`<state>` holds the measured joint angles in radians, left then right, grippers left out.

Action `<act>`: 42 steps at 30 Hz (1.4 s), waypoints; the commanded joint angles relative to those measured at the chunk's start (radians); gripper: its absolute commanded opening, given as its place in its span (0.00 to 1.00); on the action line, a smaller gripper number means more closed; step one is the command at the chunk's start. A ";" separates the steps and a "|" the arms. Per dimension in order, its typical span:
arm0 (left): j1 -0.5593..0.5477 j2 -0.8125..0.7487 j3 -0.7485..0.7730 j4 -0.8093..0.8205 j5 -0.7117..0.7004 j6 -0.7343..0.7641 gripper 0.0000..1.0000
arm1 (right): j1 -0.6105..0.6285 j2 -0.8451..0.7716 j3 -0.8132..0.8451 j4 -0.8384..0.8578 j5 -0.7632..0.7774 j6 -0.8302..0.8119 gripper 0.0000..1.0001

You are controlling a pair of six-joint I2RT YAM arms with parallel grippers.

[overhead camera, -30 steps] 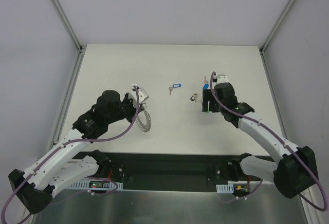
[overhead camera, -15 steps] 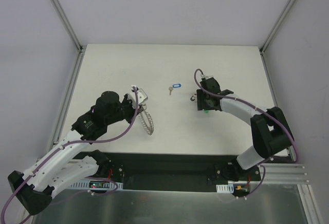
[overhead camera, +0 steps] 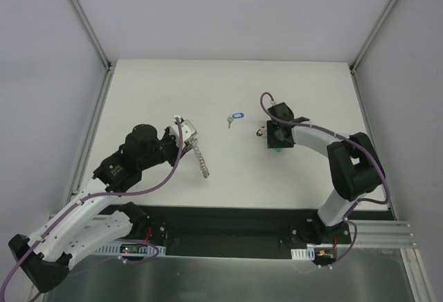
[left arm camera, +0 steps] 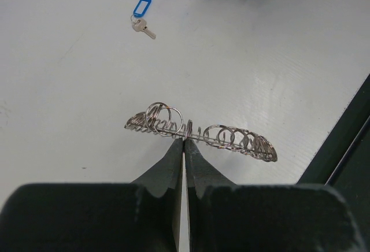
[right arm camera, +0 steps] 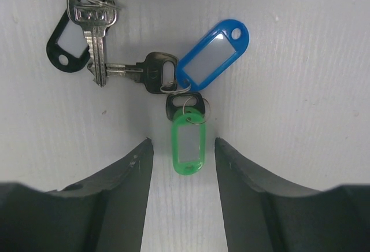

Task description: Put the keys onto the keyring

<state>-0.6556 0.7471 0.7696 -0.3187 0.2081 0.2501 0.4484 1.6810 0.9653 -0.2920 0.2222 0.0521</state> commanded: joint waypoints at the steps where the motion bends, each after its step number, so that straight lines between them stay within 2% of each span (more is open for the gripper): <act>1: -0.012 -0.026 -0.004 0.056 0.016 -0.012 0.00 | -0.007 0.022 0.033 -0.027 0.003 0.022 0.49; 4: -0.012 -0.023 -0.004 0.056 0.019 -0.012 0.00 | -0.010 0.022 0.029 -0.032 -0.015 0.026 0.49; 8: -0.010 -0.028 -0.004 0.058 0.025 -0.014 0.00 | -0.008 0.002 0.006 -0.036 -0.034 0.028 0.38; 13: -0.010 -0.026 -0.004 0.058 0.025 -0.014 0.00 | 0.010 -0.032 -0.023 -0.065 -0.023 0.034 0.36; 16: -0.012 -0.023 -0.004 0.058 0.030 -0.015 0.00 | 0.035 -0.055 -0.042 -0.081 -0.018 0.035 0.30; 22: -0.012 -0.020 -0.006 0.058 0.027 -0.015 0.00 | 0.101 -0.073 -0.076 -0.101 -0.007 0.051 0.25; 23: -0.010 -0.018 -0.007 0.058 0.028 -0.015 0.00 | 0.125 -0.078 -0.077 -0.102 -0.010 0.052 0.22; 28: -0.012 -0.020 -0.006 0.058 0.030 -0.015 0.00 | 0.255 -0.095 -0.082 -0.127 0.003 0.039 0.22; 32: -0.012 -0.022 -0.006 0.058 0.025 -0.015 0.00 | 0.406 -0.115 -0.085 -0.128 -0.015 -0.023 0.23; 36: -0.012 -0.018 -0.007 0.058 0.025 -0.015 0.00 | 0.481 -0.119 -0.074 -0.182 -0.020 -0.046 0.28; 40: -0.012 -0.012 -0.007 0.058 0.022 -0.015 0.00 | 0.504 -0.162 -0.076 -0.226 -0.021 -0.037 0.47; 42: -0.012 -0.009 -0.007 0.058 0.025 -0.015 0.00 | 0.513 -0.204 -0.077 -0.233 -0.020 -0.017 0.51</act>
<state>-0.6559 0.7383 0.7692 -0.3187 0.2256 0.2474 0.9512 1.5795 0.8886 -0.4477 0.1978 0.0212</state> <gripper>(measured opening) 0.006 0.476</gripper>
